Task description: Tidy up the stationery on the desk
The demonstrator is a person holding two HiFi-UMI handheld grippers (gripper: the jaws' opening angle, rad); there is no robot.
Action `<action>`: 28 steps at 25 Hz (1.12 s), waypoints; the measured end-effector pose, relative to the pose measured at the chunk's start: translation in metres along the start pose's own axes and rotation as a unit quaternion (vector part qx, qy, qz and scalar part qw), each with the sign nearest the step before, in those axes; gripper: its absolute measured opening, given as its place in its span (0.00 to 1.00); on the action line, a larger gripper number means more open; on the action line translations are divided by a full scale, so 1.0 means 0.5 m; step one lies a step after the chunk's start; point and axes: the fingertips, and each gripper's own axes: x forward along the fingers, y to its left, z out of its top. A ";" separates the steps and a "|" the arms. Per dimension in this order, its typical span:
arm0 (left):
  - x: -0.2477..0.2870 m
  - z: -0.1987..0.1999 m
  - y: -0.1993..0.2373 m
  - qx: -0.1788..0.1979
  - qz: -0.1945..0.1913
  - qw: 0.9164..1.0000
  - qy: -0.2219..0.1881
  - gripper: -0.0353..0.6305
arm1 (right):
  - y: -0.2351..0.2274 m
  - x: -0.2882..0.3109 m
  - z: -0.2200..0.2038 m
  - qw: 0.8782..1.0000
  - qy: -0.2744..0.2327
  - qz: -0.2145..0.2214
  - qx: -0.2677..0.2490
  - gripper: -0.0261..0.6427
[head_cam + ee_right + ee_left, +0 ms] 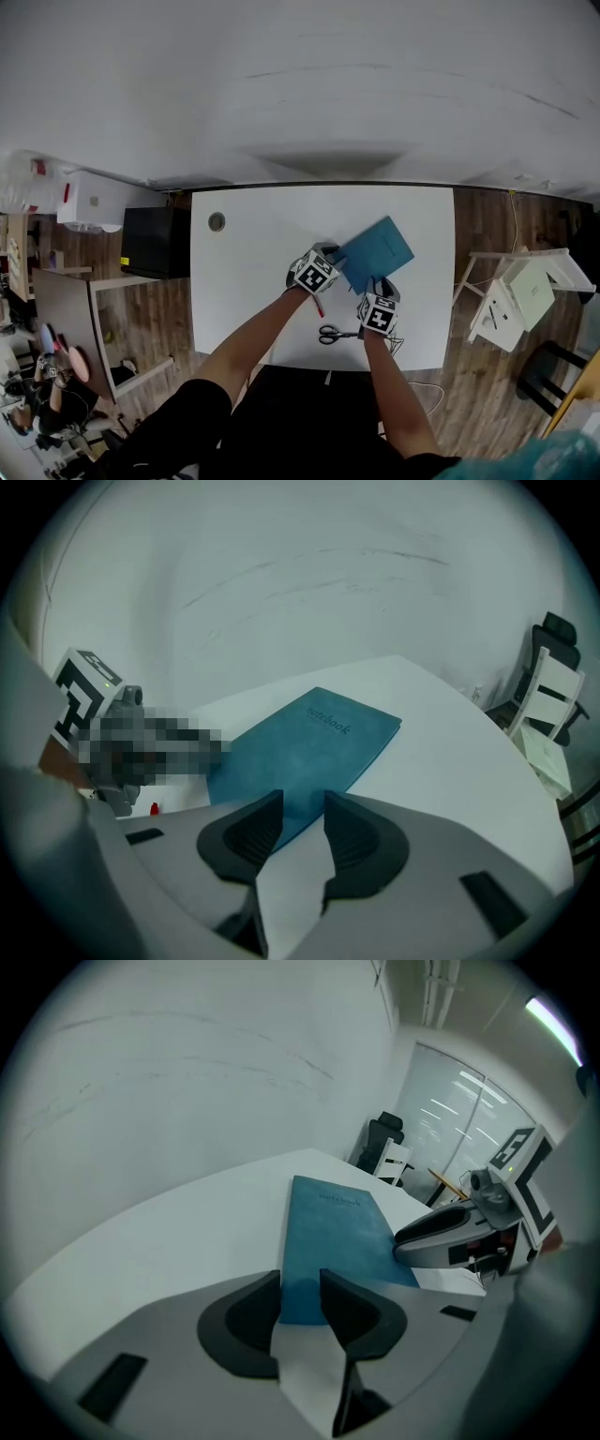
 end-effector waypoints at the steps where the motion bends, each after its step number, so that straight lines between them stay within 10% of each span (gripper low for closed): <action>1: -0.001 -0.002 0.000 -0.007 -0.003 1.000 -0.001 0.26 | 0.000 0.000 0.000 1.000 0.001 -0.002 -0.001 0.24; 16: -0.087 -0.093 0.101 -0.098 0.022 0.995 0.004 0.26 | 0.236 0.043 0.004 0.992 0.044 0.052 -0.109 0.20; 28: -0.082 -0.067 0.075 -0.075 -0.013 0.997 -0.031 0.26 | 0.078 0.020 0.003 0.996 0.019 -0.069 0.046 0.25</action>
